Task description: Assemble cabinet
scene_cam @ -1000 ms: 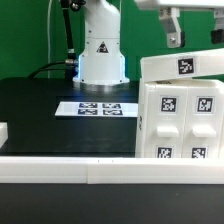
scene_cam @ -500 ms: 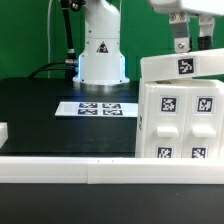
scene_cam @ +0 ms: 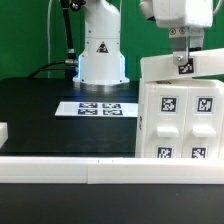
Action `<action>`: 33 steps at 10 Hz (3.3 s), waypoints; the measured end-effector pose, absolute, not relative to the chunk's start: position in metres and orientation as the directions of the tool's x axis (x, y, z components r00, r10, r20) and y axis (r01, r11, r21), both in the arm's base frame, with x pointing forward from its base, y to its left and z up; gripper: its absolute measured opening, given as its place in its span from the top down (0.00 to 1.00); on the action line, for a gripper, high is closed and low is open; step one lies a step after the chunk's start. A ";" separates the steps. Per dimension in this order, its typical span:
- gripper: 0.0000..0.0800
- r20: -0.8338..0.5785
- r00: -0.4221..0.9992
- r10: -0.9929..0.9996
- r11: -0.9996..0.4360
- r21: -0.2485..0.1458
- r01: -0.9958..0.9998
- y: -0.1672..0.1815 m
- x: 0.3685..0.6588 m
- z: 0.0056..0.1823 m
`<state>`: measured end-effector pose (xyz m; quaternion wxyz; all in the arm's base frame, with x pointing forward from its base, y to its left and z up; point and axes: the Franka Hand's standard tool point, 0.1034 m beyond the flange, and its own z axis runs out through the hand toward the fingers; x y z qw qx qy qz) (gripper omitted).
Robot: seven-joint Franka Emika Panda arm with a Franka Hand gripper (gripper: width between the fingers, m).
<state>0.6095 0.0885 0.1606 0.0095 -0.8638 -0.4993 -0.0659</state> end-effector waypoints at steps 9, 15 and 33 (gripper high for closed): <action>0.30 0.128 0.707 0.695 -0.715 0.019 0.699 0.085 0.610 0.160; 0.30 0.149 0.952 0.266 -0.960 -0.047 0.275 0.086 0.611 0.159; 0.30 -0.055 0.321 -0.946 -0.299 -0.238 -0.924 0.086 0.615 0.158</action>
Offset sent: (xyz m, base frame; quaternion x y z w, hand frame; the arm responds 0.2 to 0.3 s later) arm 0.0000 0.0000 0.0000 0.0000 0.0000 0.0000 1.0000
